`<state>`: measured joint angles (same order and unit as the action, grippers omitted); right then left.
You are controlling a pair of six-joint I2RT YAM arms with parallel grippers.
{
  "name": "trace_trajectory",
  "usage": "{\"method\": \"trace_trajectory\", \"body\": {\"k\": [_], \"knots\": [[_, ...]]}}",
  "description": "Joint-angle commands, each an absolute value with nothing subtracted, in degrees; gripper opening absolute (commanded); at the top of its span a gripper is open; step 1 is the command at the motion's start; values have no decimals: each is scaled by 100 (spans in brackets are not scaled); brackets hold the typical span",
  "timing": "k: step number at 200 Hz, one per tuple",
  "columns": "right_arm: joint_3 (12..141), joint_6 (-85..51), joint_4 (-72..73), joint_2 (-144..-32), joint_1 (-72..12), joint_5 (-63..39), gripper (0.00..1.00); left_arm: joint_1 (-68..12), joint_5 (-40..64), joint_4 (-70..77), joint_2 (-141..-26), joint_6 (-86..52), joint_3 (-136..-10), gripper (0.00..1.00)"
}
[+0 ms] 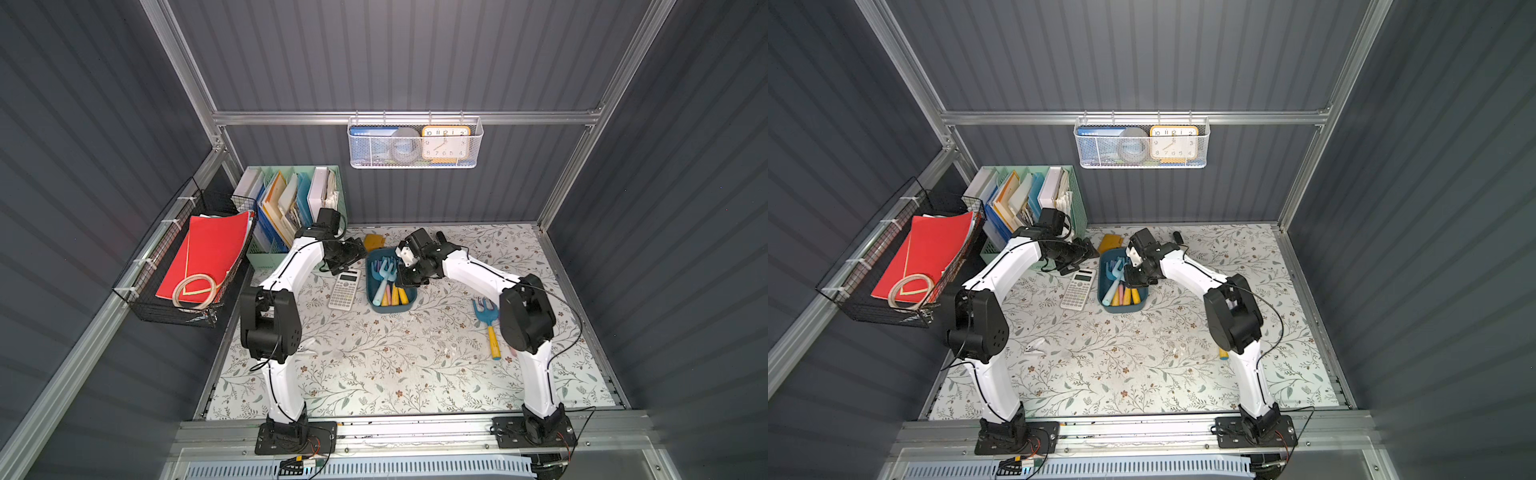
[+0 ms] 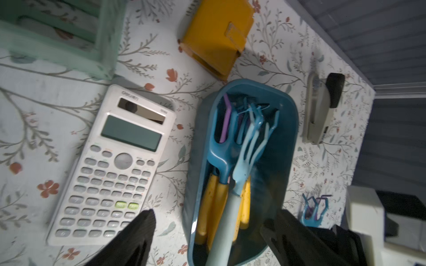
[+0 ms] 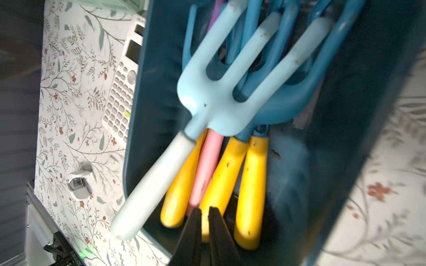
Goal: Put the rake into the storage box
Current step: Adjust the rake in the storage box.
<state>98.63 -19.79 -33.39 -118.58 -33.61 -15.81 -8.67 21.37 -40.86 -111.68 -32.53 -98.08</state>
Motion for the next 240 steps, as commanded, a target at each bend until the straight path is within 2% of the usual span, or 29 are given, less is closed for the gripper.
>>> {"method": "trace_trajectory", "body": {"k": [1,28,44,57,93,126,152,195,240], "knots": [[9343,-2425,-3141,-11309,-3169,-610,15,-848,3156,-3551,-10991,-3102,-9703,82],[8509,-2850,-2891,-10816,-2766,-568,18,-988,3931,-3997,-11371,-2580,-9762,69],[8247,-2922,-2860,-10697,-2617,-579,19,-1210,3844,-4631,-11592,-1998,-9861,42],[8176,-2874,-2884,-10696,-2593,-621,19,-1416,3690,-4779,-11658,-1768,-9763,29],[8220,-2847,-2977,-10788,-2592,-776,19,-1819,3325,-5396,-12037,-1373,-10041,11],[8260,-2770,-3046,-10763,-2590,-822,19,-1819,2512,-5833,-12419,-1354,-9976,9],[8237,-2782,-3007,-10749,-2584,-860,19,-1819,2441,-5747,-12702,-1267,-9931,8],[8142,-2754,-3085,-10612,-2592,-899,19,-1819,2951,-5628,-12698,-1309,-10376,6],[7805,-2851,-3113,-10321,-2560,-488,20,-1819,4067,-5256,-12053,-1514,-10692,12]]}}
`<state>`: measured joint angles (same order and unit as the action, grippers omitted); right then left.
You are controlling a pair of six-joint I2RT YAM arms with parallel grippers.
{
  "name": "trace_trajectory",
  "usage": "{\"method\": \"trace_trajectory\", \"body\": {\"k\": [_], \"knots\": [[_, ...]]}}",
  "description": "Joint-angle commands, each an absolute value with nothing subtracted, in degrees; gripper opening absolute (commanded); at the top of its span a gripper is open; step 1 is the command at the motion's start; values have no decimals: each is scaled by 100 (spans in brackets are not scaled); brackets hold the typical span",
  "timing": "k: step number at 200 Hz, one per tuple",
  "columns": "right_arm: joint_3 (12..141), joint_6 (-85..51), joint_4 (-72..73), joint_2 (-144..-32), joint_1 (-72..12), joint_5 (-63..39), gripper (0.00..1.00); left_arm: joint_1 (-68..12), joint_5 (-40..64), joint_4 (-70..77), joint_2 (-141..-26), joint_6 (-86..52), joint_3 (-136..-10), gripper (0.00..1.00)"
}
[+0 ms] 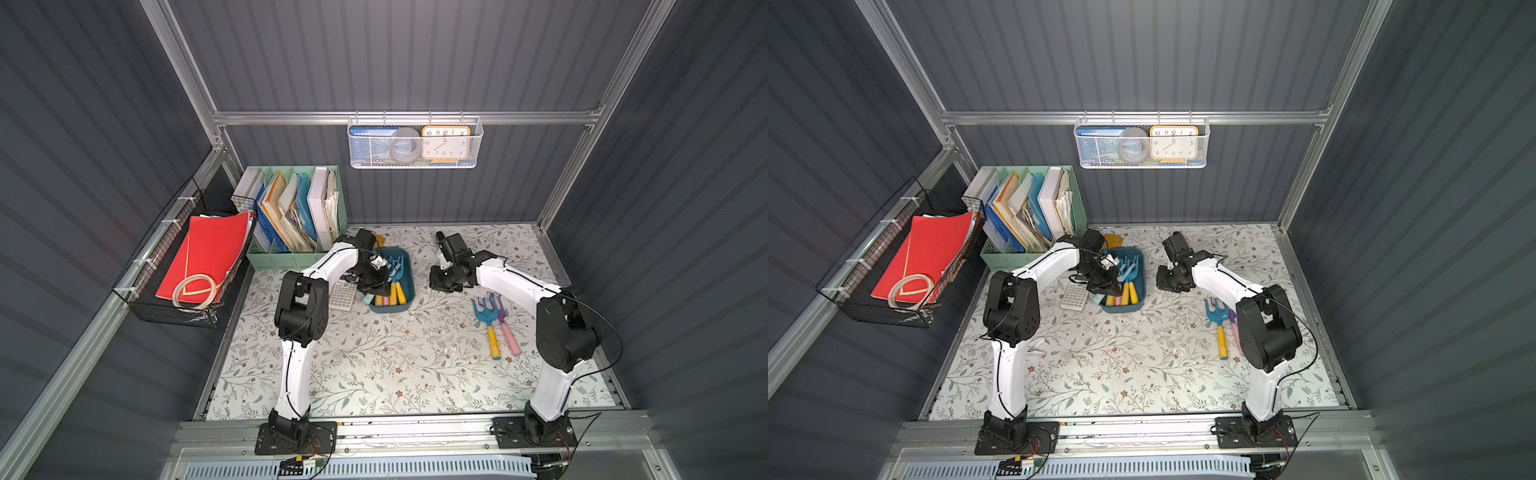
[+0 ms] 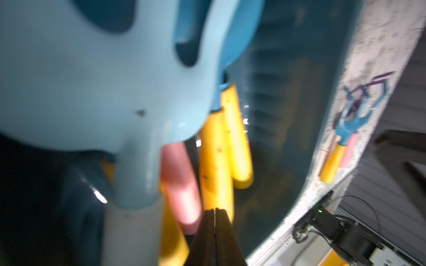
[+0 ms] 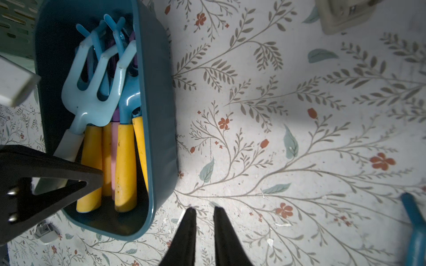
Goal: Put the rake into the storage box
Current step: Adjust the rake in the storage box.
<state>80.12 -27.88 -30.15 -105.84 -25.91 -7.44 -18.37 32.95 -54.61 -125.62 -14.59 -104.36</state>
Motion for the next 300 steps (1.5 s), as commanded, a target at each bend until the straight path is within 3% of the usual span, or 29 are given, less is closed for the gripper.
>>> {"method": "trace_trajectory", "body": {"k": [1,32,38,45,51,76,123,163,231,300], "knots": [[7796,-2854,-3099,-10315,-2559,-494,20,-1815,4094,-5234,-12034,-1530,-10690,13],[7743,-2865,-3047,-10322,-2549,-697,21,-1797,3617,-5027,-11757,-1959,-10761,19],[7744,-2860,-3054,-10349,-2549,-738,22,-1786,3249,-5101,-11729,-1994,-10784,28],[7754,-2871,-3055,-10386,-2548,-784,25,-1789,2763,-5183,-11696,-1995,-10802,51],[7760,-2878,-3064,-10424,-2544,-827,28,-1787,2305,-5221,-11677,-2013,-10798,64],[7814,-2904,-3104,-10550,-2544,-1055,32,-1784,1113,-5383,-11927,-2049,-10810,73],[7840,-2860,-3042,-10541,-2549,-1094,32,-1793,1068,-5533,-12653,-1942,-11030,67],[7851,-2854,-3039,-10603,-2545,-1116,32,-1793,1067,-5637,-12828,-1882,-11013,53],[7741,-3045,-2838,-10668,-2546,-1353,32,-1793,1237,-5795,-12799,-1822,-10936,11],[7801,-3123,-2820,-10782,-2555,-1610,33,-1793,1614,-5835,-12367,-1854,-11147,6]]}}
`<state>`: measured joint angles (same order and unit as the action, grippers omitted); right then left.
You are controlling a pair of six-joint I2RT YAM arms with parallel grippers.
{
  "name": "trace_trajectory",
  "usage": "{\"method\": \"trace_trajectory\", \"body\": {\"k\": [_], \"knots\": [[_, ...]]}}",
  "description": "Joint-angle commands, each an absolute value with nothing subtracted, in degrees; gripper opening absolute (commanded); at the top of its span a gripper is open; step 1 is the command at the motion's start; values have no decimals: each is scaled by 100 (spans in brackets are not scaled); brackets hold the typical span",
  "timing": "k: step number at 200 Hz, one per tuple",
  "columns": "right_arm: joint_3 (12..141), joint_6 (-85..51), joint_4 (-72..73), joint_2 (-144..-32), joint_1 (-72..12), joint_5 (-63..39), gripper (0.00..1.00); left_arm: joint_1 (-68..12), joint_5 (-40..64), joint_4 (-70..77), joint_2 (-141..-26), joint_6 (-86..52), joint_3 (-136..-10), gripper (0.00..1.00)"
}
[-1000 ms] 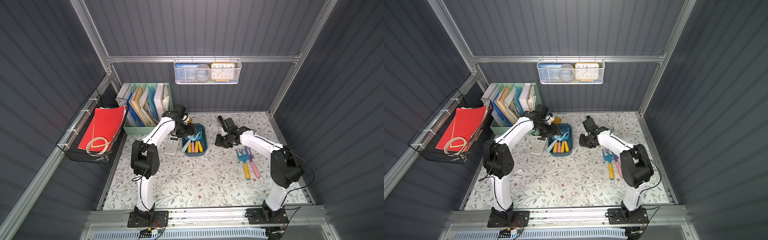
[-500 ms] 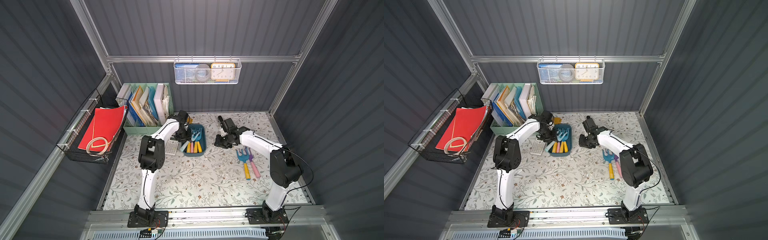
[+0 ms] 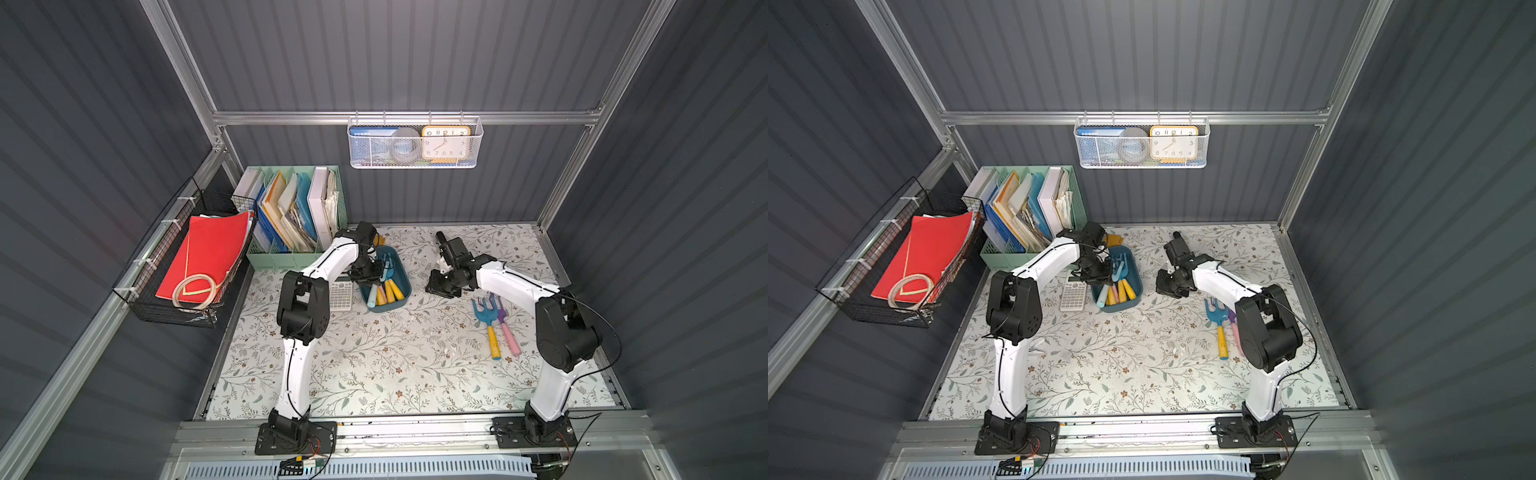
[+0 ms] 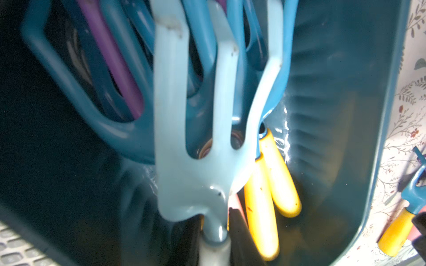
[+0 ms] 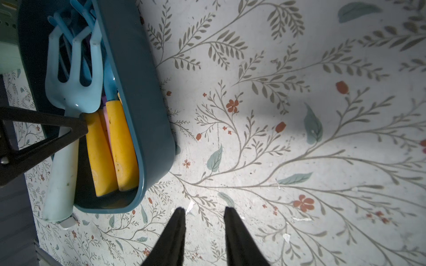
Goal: Put the rake into the storage box
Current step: Adjust the rake in the storage box.
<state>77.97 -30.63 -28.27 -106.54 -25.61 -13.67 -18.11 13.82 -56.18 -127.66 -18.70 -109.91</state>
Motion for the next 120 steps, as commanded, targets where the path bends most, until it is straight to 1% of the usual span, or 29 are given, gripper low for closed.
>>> {"method": "trace_trajectory", "body": {"k": [1,16,57,76,120], "knots": [[7799,-3126,-2816,-10783,-2556,-1614,34,-1793,1620,-5827,-12358,-1854,-11146,6],[7820,-3151,-2819,-10819,-2566,-1670,34,-1793,1661,-5746,-12190,-1893,-11177,3],[7846,-3150,-2808,-10855,-2586,-1697,34,-1793,1759,-5477,-11943,-2071,-11206,2],[7859,-3120,-2821,-10830,-2592,-1701,34,-1793,1769,-5454,-12114,-2274,-11300,2],[7833,-2931,-2968,-10756,-2589,-1571,34,-1778,1609,-5915,-12657,-2595,-11549,3]]}}
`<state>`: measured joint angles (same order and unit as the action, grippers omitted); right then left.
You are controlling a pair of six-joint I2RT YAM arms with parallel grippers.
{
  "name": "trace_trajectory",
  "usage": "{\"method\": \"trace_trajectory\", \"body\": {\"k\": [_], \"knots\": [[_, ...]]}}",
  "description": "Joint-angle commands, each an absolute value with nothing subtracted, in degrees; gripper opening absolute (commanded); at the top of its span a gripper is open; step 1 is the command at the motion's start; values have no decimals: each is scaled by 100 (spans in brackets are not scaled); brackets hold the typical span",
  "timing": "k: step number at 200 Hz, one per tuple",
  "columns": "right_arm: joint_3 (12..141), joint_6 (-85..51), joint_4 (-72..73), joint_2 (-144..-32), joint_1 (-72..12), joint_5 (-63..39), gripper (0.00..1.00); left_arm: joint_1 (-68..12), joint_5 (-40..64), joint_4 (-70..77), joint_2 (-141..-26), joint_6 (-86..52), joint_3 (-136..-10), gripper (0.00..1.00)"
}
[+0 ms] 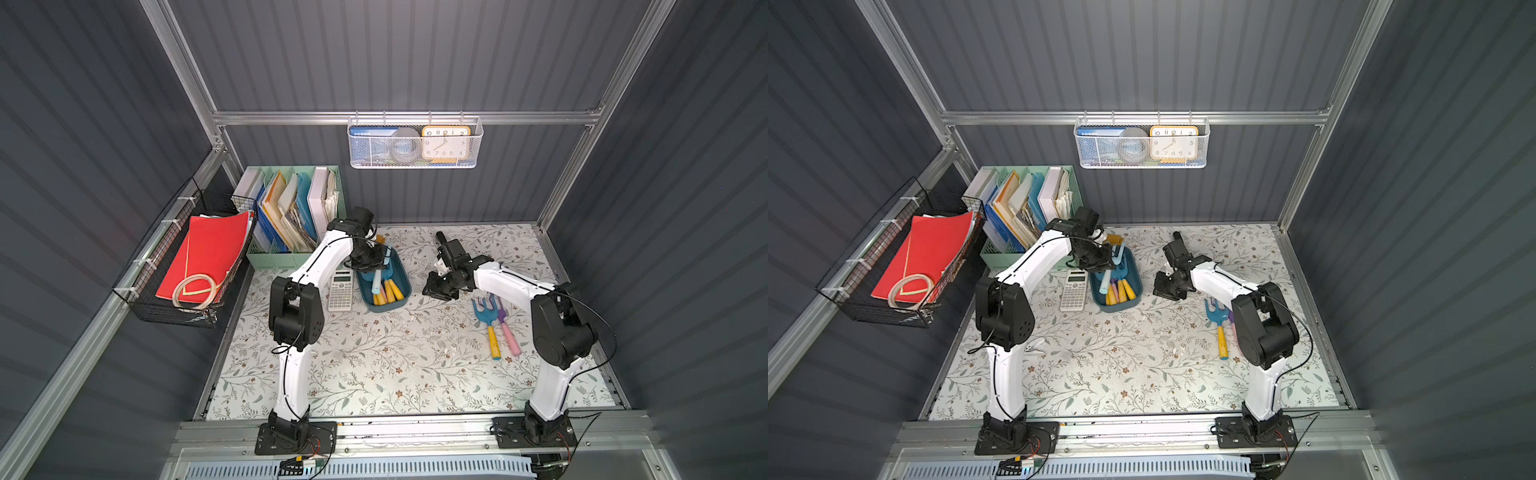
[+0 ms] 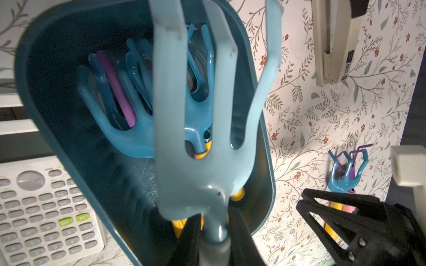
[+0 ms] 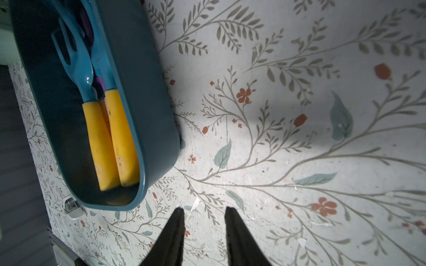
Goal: Put the rake into the storage box
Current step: Adjust the rake in the storage box.
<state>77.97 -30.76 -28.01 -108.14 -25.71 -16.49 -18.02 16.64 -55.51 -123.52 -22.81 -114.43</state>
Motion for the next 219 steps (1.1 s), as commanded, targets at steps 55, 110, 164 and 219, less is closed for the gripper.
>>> {"method": "trace_trajectory", "body": {"k": [55,110,164,219], "knots": [[7721,-2783,-2990,-10709,-2584,-1527,34,-1658,1443,-5870,-12648,-2915,-11159,3],[7490,-2672,-2975,-10606,-2575,-1538,34,-1513,1167,-5462,-12665,-3175,-10884,3],[7470,-2677,-2922,-10604,-2568,-1608,34,-1485,1119,-5132,-12665,-3322,-10784,21],[7513,-2801,-2997,-10501,-2562,-1125,36,-1485,677,-5157,-12352,-3271,-10775,73]]}}
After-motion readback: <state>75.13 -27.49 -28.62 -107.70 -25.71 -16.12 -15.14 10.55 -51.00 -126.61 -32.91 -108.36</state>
